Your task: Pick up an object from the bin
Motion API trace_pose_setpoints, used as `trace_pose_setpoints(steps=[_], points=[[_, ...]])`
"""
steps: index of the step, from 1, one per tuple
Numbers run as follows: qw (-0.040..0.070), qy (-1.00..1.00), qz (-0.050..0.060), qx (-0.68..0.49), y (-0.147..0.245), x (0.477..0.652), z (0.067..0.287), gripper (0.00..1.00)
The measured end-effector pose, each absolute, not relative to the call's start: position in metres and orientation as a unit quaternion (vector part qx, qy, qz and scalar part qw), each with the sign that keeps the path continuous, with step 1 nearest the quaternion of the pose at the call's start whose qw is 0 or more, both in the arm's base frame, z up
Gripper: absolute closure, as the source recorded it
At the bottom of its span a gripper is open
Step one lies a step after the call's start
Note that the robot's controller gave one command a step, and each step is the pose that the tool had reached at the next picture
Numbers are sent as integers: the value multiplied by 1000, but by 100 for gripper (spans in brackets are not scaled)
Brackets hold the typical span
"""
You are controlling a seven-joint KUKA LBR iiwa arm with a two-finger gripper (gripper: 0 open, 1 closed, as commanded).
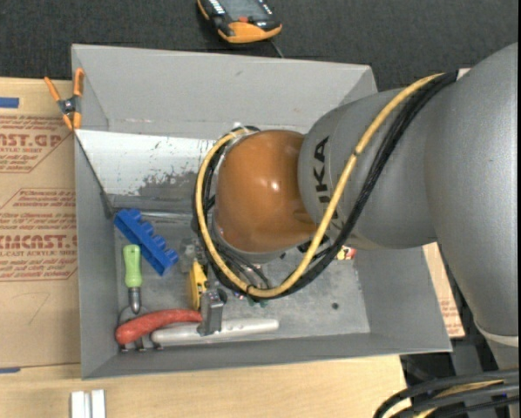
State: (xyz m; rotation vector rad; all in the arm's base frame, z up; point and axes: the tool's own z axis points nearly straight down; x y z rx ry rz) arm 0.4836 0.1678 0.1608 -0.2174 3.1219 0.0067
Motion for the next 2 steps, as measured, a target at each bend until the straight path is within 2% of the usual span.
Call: trace_pose_setpoints(steps=[1,2], points=[[2,997,2,-73,152,495,99,0],[16,994,4,-104,151,483,72,0]])
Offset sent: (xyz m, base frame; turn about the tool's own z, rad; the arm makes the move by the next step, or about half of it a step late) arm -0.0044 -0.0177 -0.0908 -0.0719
